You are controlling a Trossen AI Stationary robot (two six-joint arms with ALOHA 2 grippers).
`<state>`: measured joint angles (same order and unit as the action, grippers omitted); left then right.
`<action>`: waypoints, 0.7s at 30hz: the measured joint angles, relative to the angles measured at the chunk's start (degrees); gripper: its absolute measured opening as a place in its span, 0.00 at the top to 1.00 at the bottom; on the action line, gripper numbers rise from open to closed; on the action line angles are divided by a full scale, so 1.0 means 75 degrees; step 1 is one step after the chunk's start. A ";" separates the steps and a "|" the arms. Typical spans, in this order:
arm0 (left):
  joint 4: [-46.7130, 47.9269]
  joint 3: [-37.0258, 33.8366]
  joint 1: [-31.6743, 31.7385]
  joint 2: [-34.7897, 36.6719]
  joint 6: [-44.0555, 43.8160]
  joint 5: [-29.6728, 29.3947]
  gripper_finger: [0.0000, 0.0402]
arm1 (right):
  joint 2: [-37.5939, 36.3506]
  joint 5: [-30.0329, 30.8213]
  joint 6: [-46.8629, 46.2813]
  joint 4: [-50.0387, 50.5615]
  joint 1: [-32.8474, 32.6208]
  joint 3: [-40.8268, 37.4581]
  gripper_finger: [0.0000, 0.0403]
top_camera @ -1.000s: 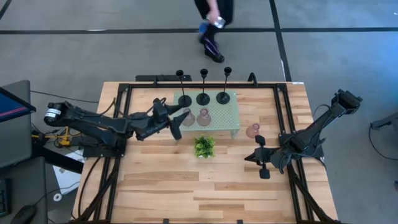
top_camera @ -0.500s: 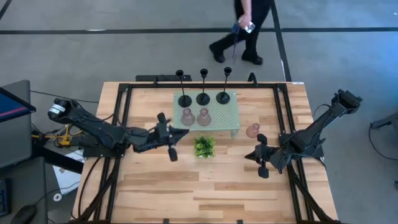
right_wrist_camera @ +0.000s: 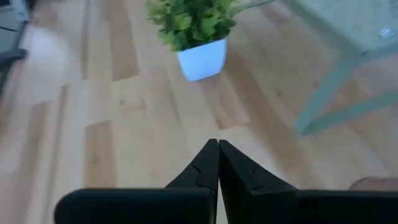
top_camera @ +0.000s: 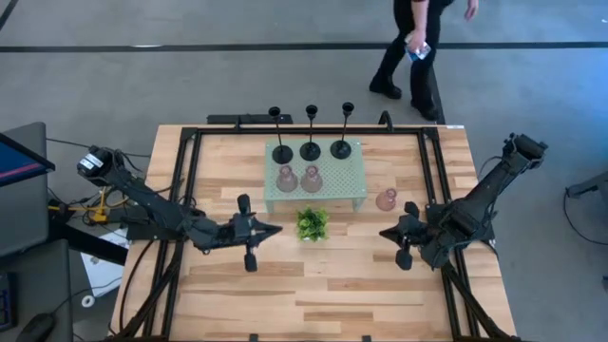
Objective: Pick & Place candle stick holders
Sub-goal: Put the pink glass candle holder on the shelf
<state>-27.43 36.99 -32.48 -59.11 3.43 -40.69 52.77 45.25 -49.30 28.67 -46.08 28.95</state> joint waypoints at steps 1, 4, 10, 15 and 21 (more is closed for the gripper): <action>-0.0013 -0.0062 -0.0079 0.0000 -0.0098 -0.0003 0.99 | 0.0000 0.0000 -0.0174 0.0003 -0.0136 0.0000 1.00; -0.0018 -0.0196 -0.0304 0.0000 -0.0295 -0.0159 0.99 | 0.0006 0.0137 -0.0683 0.0008 -0.0531 0.0000 1.00; -0.0052 -0.0308 -0.0554 0.0000 -0.0296 -0.0229 0.99 | 0.0475 0.0743 -0.1735 0.0004 -0.1001 0.0000 1.00; -0.0009 -0.0308 -0.0643 0.0112 0.0085 -0.0233 0.99 | 0.1359 0.0753 -0.3154 0.0079 -0.0698 0.0000 1.00; 0.0080 -0.0308 -0.0826 0.0195 0.1020 -0.0278 0.99 | 0.2508 0.0749 -0.4474 0.0093 0.0012 0.0000 1.00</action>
<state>-26.83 34.68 -38.67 -57.65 11.08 -42.77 71.58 50.87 -82.86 29.36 -45.99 28.95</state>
